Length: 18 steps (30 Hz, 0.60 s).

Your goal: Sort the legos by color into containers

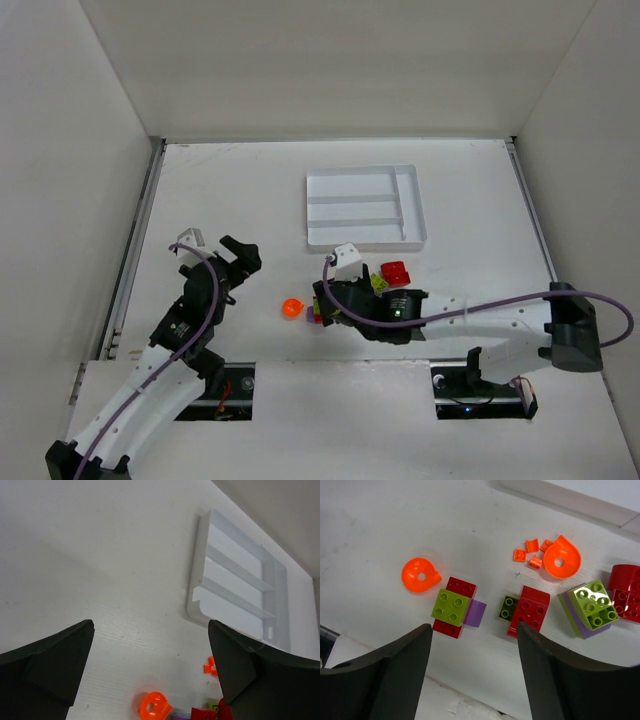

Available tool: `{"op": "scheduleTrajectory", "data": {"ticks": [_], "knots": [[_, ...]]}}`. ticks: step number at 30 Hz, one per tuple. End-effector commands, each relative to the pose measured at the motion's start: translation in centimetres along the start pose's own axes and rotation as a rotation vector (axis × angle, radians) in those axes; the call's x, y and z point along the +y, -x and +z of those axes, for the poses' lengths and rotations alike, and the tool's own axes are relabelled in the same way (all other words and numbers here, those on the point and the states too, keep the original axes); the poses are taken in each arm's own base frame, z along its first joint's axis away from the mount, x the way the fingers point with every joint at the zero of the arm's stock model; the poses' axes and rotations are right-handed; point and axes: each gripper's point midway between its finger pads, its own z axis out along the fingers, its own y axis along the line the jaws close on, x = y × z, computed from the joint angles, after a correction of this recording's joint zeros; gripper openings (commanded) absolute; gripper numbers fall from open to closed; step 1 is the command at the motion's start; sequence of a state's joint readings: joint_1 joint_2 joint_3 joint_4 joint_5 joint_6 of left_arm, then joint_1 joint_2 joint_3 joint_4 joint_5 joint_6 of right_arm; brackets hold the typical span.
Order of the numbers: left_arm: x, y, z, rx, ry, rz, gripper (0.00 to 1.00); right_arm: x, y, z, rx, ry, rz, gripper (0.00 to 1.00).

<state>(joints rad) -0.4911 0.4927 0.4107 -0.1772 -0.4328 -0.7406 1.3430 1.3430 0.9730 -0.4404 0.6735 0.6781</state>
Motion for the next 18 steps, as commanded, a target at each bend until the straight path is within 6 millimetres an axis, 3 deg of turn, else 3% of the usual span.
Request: {"op": "scheduleTrajectory", "data": {"ticks": [1, 3, 5, 8, 11, 18], "knots": [[-2.2, 0.8, 0.0, -0.041, -0.103, -0.004, 1.0, 2.1, 2.6, 0.7, -0.066, 0.003, 0.055, 0.76], [-2.8, 0.1, 0.1, -0.038, -0.15, -0.002, 1.0, 3.0, 2.2, 1.3, -0.051, 0.006, 0.057, 0.8], [-3.2, -0.6, 0.3, -0.045, -0.191, 0.004, 0.71, 4.3, 1.6, 1.8, -0.025, 0.023, 0.058, 0.82], [-3.2, -0.8, 0.3, -0.049, -0.202, 0.011, 0.42, 5.4, 0.8, 2.4, -0.006, 0.025, 0.051, 0.81], [-3.3, -1.2, 0.4, -0.044, -0.211, 0.015, 0.37, 5.7, -0.5, 3.5, 0.022, 0.006, 0.041, 0.75], [-3.8, -2.2, 0.4, -0.028, -0.239, 0.023, 0.39, 4.9, -2.0, 4.3, 0.057, -0.041, 0.047, 0.65]]}}
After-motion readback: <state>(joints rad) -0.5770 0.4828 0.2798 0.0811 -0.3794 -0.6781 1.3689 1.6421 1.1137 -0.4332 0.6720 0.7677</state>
